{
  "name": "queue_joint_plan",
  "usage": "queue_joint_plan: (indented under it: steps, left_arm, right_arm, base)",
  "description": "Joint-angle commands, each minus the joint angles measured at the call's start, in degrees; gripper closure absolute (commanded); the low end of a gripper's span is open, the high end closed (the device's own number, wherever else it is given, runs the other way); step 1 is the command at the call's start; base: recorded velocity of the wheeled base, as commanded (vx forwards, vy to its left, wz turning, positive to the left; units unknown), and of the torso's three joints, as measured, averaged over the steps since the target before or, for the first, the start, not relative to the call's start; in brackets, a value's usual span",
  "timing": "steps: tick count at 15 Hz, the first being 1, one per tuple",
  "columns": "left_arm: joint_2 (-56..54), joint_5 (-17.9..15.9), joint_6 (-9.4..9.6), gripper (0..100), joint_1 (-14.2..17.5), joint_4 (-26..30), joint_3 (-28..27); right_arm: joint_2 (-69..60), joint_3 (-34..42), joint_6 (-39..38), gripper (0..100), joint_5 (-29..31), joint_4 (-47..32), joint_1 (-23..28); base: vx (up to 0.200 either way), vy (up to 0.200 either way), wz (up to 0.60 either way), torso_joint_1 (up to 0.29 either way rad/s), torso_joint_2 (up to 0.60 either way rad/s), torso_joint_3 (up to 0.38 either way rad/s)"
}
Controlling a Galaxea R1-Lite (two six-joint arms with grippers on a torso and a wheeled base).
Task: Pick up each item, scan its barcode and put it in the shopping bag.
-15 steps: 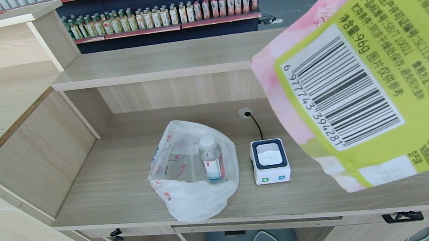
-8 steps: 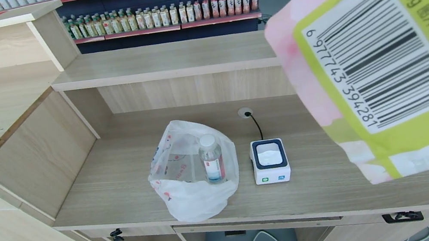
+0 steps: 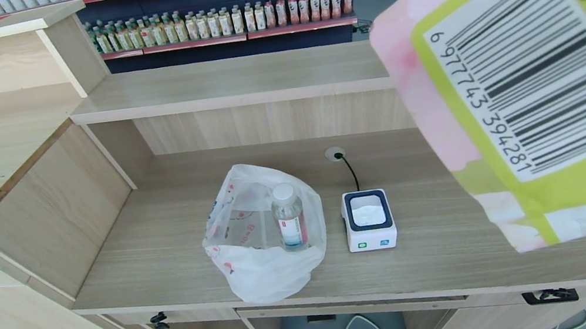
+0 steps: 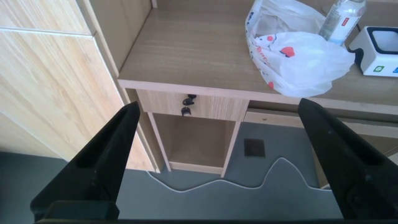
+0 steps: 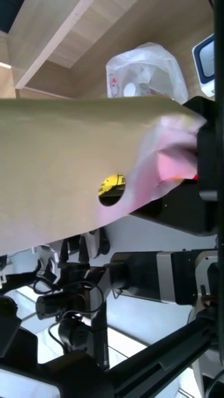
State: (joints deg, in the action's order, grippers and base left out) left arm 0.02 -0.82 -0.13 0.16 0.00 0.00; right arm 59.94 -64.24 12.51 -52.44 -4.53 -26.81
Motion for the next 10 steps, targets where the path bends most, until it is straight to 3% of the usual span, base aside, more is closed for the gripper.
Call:
queue_joint_plan:
  steps: [1,10]
  left_arm:
    - [0.0,-0.1,-0.04,0,0.0,0.0,0.0]
    - [0.0,-0.1,-0.04,0,0.0,0.0,0.0]
  right_arm:
    - [-0.9,0.4,0.0,100,0.0,-0.1,-0.1]
    - [-4.0,2.7,-0.1,100,0.1,-0.4,2.6]
  base:
    - [0.000,0.000,0.00,0.000,0.00,0.000]
    - [0.000,0.000,0.00,0.000,0.00,0.000]
